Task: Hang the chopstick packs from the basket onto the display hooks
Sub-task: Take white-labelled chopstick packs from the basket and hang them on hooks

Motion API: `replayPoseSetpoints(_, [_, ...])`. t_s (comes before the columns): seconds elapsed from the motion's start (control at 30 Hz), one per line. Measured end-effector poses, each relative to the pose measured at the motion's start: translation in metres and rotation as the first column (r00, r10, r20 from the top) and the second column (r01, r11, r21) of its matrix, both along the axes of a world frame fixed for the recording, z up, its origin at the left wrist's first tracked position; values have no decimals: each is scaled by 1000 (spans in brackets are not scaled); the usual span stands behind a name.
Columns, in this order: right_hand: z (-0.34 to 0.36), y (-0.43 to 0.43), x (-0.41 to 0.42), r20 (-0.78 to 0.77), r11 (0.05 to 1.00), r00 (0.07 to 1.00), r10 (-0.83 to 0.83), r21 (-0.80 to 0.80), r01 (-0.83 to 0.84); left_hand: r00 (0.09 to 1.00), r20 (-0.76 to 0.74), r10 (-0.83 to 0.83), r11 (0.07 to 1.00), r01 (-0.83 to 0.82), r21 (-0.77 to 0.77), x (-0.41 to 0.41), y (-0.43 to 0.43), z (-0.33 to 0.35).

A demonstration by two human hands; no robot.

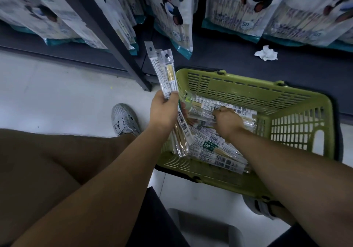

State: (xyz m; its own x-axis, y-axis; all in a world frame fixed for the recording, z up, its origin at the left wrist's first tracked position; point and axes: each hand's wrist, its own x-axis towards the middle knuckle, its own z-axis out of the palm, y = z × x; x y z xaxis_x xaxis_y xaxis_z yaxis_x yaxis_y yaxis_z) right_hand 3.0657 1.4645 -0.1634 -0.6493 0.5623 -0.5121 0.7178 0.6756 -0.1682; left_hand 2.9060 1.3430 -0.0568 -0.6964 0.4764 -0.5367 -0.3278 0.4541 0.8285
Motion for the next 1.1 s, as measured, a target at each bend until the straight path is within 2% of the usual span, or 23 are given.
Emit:
replayPoseSetpoints(0.17, [8, 4, 1, -29, 1000, 999, 25, 7, -25, 1000, 19, -14, 1000, 14, 20, 5, -4, -4])
replayPoseSetpoints(0.3, [23, 17, 14, -164, 983, 982, -97, -172, 68, 998, 27, -49, 999, 49, 16, 8, -8, -5])
replayPoseSetpoints(0.43, [50, 28, 17, -317, 929, 918, -237, -350, 119, 996, 79, -32, 999, 35, -38, 13, -13, -10])
replayPoseSetpoints(0.53, [74, 27, 1, -360, 851, 860, -361, -505, 145, 990, 137, -15, 999, 19, -26, 19, -14, -12])
replayPoseSetpoints(0.67, [93, 9, -20, -316, 669, 800, -511, -730, 139, 978, 200, -53, 998, 46, 37, 27, -14, -6])
replayPoseSetpoints(0.7, [96, 3, -24, -324, 671, 801, -504, -731, 126, 973, 223, -68, 996, 54, 67, 29, -14, -4])
replayPoseSetpoints(0.73, [97, -3, -27, -358, 718, 815, -456, -689, 99, 968, 238, -81, 994, 60, 93, 31, -15, -3])
replayPoseSetpoints(0.77, [98, -9, -29, -403, 799, 843, -357, -600, 51, 966, 240, -91, 992, 67, 108, 32, -17, -3])
replayPoseSetpoints(0.83, [98, -20, -30, -420, 948, 906, -53, -307, -87, 967, 224, -119, 989, 97, 108, 30, -20, -3])
replayPoseSetpoints(0.87, [98, -24, -29, -389, 969, 919, 63, -195, -149, 968, 213, -134, 988, 114, 101, 28, -22, -3])
replayPoseSetpoints(0.9, [97, -25, -28, -370, 971, 922, 117, -151, -184, 968, 210, -140, 987, 121, 102, 25, -24, -4])
replayPoseSetpoints(0.93, [96, -24, -26, -361, 963, 923, 134, -171, -207, 967, 214, -140, 987, 120, 106, 21, -25, -5])
replayPoseSetpoints(1.0, [93, -20, -23, -378, 926, 924, 62, -323, -194, 962, 226, -150, 987, 131, 97, 12, -27, -6])
replayPoseSetpoints(1.1, [80, -15, -20, -438, 861, 879, -189, -505, -67, 940, 252, -231, 972, 210, 111, 3, -28, -4])
